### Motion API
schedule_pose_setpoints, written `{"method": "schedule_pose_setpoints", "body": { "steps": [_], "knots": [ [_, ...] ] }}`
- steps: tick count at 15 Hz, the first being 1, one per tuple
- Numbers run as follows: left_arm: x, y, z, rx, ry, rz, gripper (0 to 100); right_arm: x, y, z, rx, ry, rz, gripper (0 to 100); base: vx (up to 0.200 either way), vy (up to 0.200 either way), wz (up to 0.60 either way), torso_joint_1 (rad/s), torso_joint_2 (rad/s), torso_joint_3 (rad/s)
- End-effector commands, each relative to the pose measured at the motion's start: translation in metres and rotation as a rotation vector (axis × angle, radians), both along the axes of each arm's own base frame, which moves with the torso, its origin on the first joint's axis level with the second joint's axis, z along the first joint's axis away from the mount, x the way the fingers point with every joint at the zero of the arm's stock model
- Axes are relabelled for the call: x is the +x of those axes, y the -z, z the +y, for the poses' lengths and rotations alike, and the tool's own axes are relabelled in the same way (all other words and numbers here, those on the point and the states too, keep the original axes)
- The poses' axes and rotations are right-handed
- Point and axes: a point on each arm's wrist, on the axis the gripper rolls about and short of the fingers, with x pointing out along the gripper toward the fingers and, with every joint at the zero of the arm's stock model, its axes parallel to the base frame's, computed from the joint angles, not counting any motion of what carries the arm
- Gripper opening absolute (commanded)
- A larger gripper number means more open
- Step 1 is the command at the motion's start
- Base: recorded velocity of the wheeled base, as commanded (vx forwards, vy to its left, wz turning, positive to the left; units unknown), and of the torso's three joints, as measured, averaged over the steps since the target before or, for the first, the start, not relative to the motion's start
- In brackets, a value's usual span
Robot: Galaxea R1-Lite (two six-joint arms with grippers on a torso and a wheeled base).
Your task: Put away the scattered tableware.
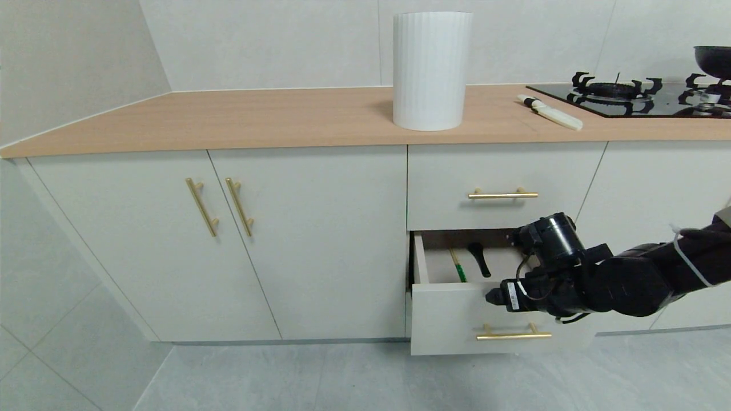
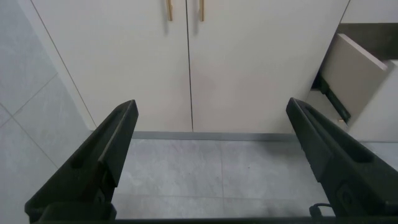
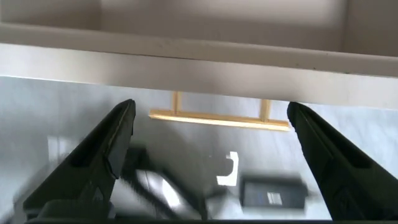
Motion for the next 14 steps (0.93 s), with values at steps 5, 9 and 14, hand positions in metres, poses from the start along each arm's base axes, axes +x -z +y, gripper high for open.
{"method": "schedule_pose_setpoints", "body": {
  "steps": [5,9,14],
  "knots": [
    [0.000,0.000,0.000,0.000,-0.001,0.001,100,0.038,0.024,-0.001,0.027,0.021,-0.121,100,0.000,0.000,0.00,0.000,0.00,0.000],
    [0.000,0.000,0.000,0.000,-0.001,0.001,100,0.057,0.038,-0.007,0.060,0.050,-0.228,100,0.000,0.000,0.00,0.000,0.00,0.000],
    [0.000,0.000,0.000,0.000,-0.001,0.001,100,0.077,0.054,-0.014,0.097,0.093,-0.368,100,0.000,0.000,0.00,0.000,0.00,0.000]
  ]
}}
